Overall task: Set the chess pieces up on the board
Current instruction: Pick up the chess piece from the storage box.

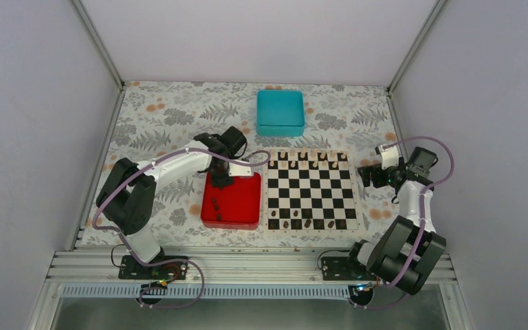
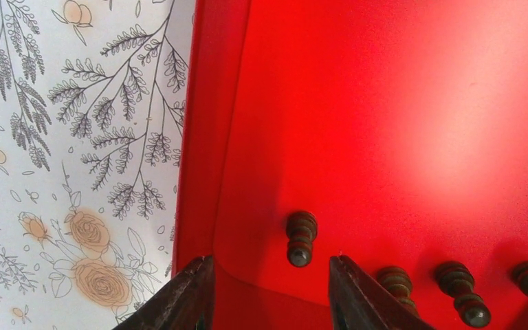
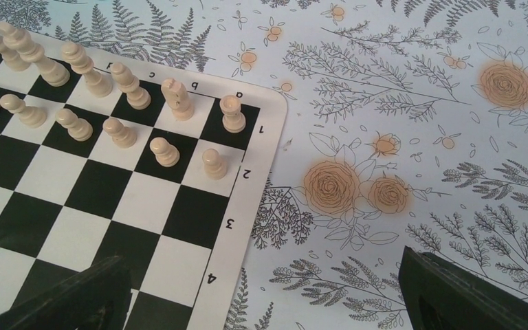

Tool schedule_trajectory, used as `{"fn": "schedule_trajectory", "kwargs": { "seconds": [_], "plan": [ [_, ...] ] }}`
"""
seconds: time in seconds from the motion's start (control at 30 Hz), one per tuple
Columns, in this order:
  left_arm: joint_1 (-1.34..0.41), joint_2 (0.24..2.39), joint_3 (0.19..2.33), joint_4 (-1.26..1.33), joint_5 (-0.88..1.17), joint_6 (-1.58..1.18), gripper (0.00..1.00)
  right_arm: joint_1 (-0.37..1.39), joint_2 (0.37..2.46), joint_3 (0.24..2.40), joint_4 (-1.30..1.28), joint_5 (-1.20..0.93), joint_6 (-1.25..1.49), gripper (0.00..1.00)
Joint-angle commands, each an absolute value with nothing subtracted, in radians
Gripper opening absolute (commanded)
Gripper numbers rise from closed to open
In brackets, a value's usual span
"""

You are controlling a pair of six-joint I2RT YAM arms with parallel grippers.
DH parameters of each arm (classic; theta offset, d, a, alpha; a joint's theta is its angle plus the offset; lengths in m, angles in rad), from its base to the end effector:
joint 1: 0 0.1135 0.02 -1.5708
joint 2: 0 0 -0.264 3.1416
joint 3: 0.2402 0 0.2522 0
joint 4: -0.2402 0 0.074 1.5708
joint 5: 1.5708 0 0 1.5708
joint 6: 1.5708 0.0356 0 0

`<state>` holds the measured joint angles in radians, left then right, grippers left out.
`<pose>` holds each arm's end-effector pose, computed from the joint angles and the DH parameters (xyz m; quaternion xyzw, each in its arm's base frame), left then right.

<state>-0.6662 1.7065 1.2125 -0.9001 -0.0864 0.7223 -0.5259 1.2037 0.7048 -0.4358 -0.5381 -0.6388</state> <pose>0.2527 -0.1948 0.2040 0.6338 0.7673 0.0455 0.0869 0.2091 -0.1003 0.2113 -0.1346 0.9095 0.0451 0.3906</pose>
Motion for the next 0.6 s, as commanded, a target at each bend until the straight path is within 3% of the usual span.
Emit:
{"fn": "schedule_trajectory", "kwargs": {
  "seconds": [0.0, 0.57],
  "plan": [
    [-0.660, 1.692, 1.178, -0.899, -0.085, 0.721, 0.42, -0.536, 1.208, 0.700, -0.438, -0.563, -0.640, 1.00],
    [-0.648, 1.754, 1.146, -0.838, -0.083, 0.726, 0.43, -0.537, 1.217, 0.697, -0.443, -0.563, -0.644, 1.00]
  ]
}}
